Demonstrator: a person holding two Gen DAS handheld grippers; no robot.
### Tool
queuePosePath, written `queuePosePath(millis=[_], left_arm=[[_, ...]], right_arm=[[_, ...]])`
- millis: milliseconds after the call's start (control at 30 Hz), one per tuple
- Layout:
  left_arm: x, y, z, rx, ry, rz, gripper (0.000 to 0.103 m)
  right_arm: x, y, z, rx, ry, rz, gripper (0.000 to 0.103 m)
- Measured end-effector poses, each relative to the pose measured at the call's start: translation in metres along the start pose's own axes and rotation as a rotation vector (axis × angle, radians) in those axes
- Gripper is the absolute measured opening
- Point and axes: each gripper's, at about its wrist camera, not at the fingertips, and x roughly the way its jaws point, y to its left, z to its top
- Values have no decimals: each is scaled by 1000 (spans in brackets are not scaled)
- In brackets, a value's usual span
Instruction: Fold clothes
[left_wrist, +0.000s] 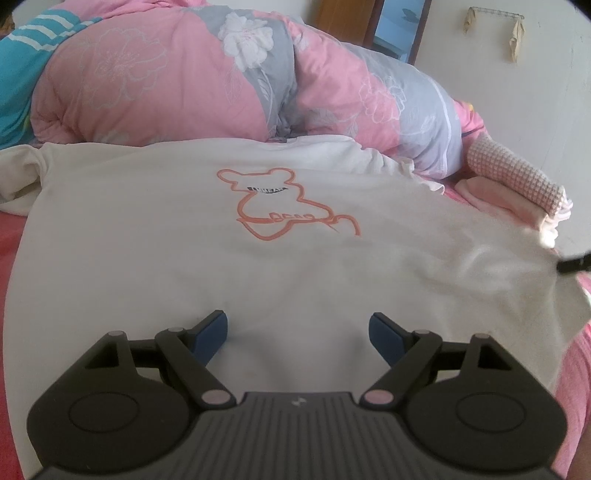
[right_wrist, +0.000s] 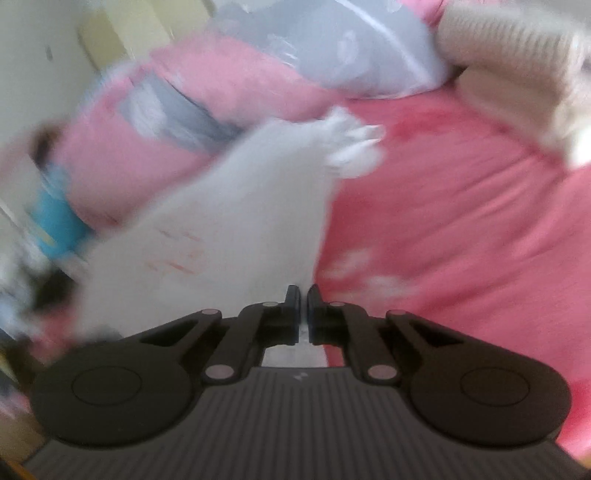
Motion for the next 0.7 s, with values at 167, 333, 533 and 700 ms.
queuePosePath(millis=[167, 333, 533, 700], left_arm=[[0, 1, 0, -2, 0, 0, 85], [1, 0, 2, 3, 2, 4, 85], [1, -1, 5, 4, 8, 6, 85], [-9, 4, 7, -40, -4, -9, 85]], right_arm=[[30, -16, -8, -151, 114, -189, 0], [32, -32, -13, -132, 101, -242, 2], [-2, -77, -25, 375, 49, 111, 9], [0, -77, -54, 513, 116, 244, 27]])
